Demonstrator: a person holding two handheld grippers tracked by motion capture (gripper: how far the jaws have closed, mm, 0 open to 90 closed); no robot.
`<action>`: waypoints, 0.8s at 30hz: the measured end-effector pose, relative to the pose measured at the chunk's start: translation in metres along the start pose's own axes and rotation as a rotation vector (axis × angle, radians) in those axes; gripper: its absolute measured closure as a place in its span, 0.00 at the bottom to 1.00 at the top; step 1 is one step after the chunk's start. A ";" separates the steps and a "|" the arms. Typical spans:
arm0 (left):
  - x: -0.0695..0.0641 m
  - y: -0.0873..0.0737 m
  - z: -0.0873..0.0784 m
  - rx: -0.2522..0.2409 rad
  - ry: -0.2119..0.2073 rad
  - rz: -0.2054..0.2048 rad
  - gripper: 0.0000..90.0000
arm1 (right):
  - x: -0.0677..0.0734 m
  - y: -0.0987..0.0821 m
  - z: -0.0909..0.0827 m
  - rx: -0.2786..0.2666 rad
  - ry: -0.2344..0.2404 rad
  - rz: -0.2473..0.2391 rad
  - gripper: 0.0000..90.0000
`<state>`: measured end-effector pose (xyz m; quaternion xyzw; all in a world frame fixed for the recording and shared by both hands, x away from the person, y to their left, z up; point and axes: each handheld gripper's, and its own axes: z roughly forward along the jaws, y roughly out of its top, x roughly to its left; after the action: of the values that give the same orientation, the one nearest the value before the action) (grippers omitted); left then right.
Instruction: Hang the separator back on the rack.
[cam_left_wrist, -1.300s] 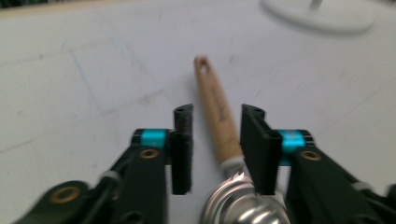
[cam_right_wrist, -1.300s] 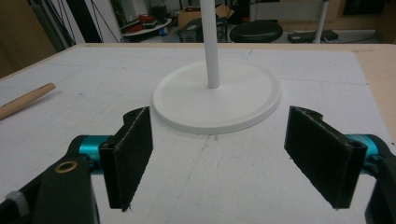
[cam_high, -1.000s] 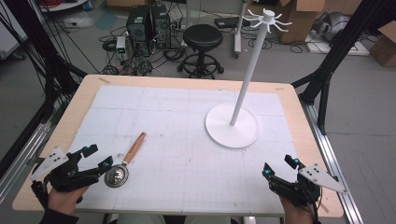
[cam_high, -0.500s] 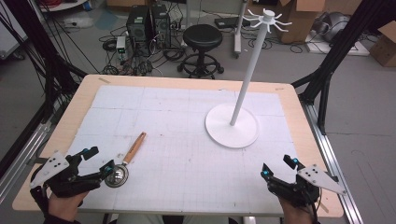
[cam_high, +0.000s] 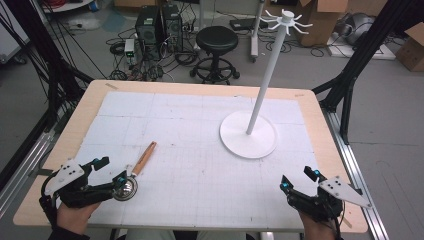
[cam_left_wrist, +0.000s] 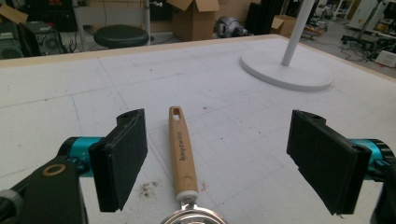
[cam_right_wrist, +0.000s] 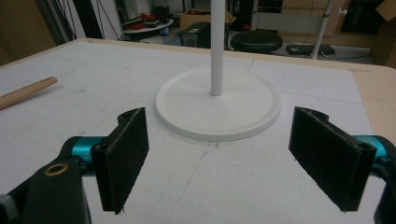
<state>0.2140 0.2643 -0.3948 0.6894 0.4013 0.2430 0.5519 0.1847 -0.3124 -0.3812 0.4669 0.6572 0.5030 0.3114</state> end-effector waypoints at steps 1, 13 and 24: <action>0.001 0.000 0.002 0.006 0.007 -0.006 0.23 | 0.001 0.000 0.000 0.003 0.001 0.005 0.21; 0.010 -0.003 0.045 0.220 0.017 0.030 0.28 | 0.002 -0.003 0.002 0.019 0.011 0.002 0.21; 0.020 -0.011 0.090 0.370 0.025 -0.021 0.29 | 0.001 -0.003 0.004 0.024 0.006 -0.005 0.21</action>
<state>0.2920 0.2308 -0.4318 0.7719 0.4533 0.1676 0.4131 0.1868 -0.3106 -0.3851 0.4677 0.6653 0.4955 0.3051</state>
